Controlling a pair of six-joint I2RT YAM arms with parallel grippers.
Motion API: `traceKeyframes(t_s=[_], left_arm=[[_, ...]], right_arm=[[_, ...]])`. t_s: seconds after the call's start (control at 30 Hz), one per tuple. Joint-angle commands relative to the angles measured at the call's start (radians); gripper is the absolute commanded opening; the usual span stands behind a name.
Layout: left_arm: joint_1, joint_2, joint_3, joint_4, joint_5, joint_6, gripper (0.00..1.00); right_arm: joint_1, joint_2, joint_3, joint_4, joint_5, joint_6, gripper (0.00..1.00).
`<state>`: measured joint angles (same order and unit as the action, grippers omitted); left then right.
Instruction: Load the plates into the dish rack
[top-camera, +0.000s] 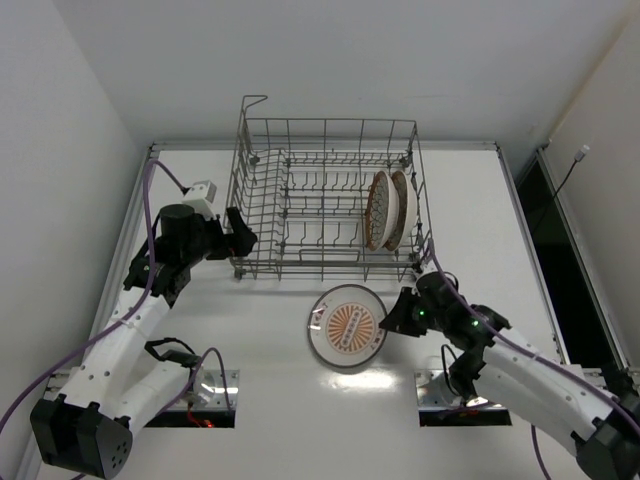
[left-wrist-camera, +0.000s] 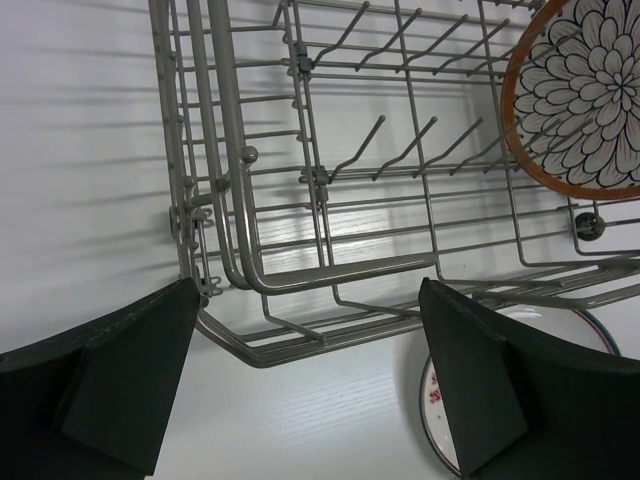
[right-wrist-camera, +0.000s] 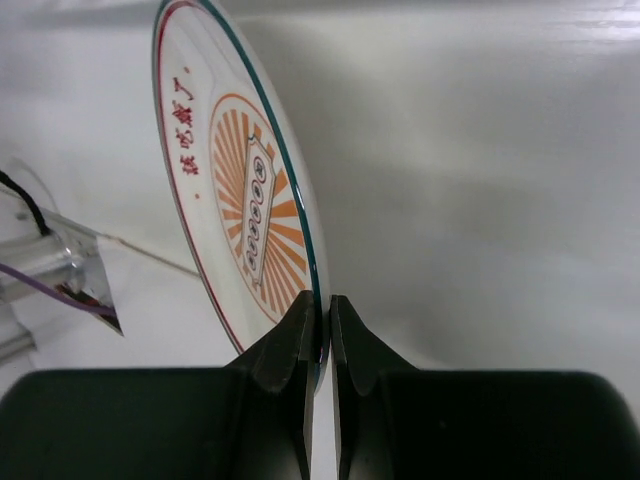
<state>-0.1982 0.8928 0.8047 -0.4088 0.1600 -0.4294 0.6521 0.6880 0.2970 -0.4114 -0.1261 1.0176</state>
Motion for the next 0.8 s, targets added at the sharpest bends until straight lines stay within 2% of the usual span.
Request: traceKeyframes(t_s=[0.0,0.17,0.3,0.63,0.77], left_arm=[[-0.010,-0.008,0.021,0.044,-0.019,0.011,0.91],[-0.010,-0.008,0.021,0.044,-0.028,0.011,0.91],[-0.010,-0.008,0.021,0.044,-0.028,0.011,0.91],[-0.010,0.015,0.030,0.044,-0.047,0.011,0.91],[-0.010,0.015,0.030,0.044,-0.066,0.011,0.91]], right_arm=[[0.021,-0.009,0.145,-0.225,0.013,-0.143,0.00],[0.040,0.007,0.382,-0.475,0.110,-0.269,0.00],[0.049,0.041,0.574,-0.595,0.148,-0.343,0.00],[0.067,0.056,0.800,-0.615,0.170,-0.448,0.00],[0.067,0.116,0.956,-0.652,0.314,-0.459,0.00]])
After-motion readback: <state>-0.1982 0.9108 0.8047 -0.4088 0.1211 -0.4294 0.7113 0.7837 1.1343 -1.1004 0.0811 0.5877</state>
